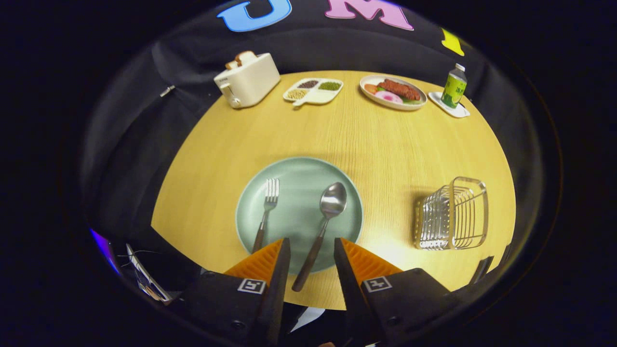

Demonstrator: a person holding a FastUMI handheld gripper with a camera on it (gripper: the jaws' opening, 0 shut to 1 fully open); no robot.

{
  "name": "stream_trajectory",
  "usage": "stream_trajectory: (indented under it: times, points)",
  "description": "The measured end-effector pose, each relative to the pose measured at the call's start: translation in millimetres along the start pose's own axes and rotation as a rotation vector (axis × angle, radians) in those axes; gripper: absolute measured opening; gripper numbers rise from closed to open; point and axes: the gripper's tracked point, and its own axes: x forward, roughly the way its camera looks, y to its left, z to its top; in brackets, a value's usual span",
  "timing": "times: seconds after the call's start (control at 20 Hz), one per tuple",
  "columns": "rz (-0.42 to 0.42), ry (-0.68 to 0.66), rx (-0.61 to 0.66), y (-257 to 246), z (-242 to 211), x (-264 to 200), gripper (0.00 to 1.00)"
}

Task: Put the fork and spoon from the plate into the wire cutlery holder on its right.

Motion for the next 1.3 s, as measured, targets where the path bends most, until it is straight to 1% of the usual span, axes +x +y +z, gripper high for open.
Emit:
stream_trajectory:
  times: [0.05, 0.1, 0.15, 0.3, 0.45, 0.55, 0.65, 0.7, 0.75, 0.8, 0.9, 1.1, 1.25, 1.3]
  points:
    - [-0.014, 0.014, 0.008, -2.0, -3.9, 10.2, 0.57]
    - [-0.032, 0.028, 0.011, -4.3, -5.8, 17.9, 0.5]
    - [-0.049, 0.044, 0.009, -6.7, -11.1, 26.4, 0.46]
    - [-0.082, 0.092, 0.012, -10.6, -19.2, 42.2, 0.46]
    - [-0.098, 0.112, 0.049, -7.5, -22.5, 52.5, 0.42]
    - [-0.116, 0.121, 0.071, -8.3, -23.2, 56.8, 0.32]
    - [-0.144, 0.113, 0.079, -14.9, -17.1, 57.8, 0.24]
    - [-0.144, 0.104, 0.079, -17.1, -16.4, 59.7, 0.15]
    - [-0.142, 0.106, 0.076, -17.8, -15.7, 58.6, 0.12]
    - [-0.127, 0.095, 0.073, -16.4, -14.5, 56.5, 0.1]
    - [-0.111, 0.068, 0.067, -17.6, -9.3, 47.7, 0.1]
    - [-0.038, 0.009, 0.055, -15.9, 6.9, 16.4, 0.1]
    - [-0.016, -0.005, 0.027, -22.7, 13.7, -4.5, 0.1]
    - [-0.012, -0.005, 0.02, -25.4, 13.0, -7.2, 0.08]
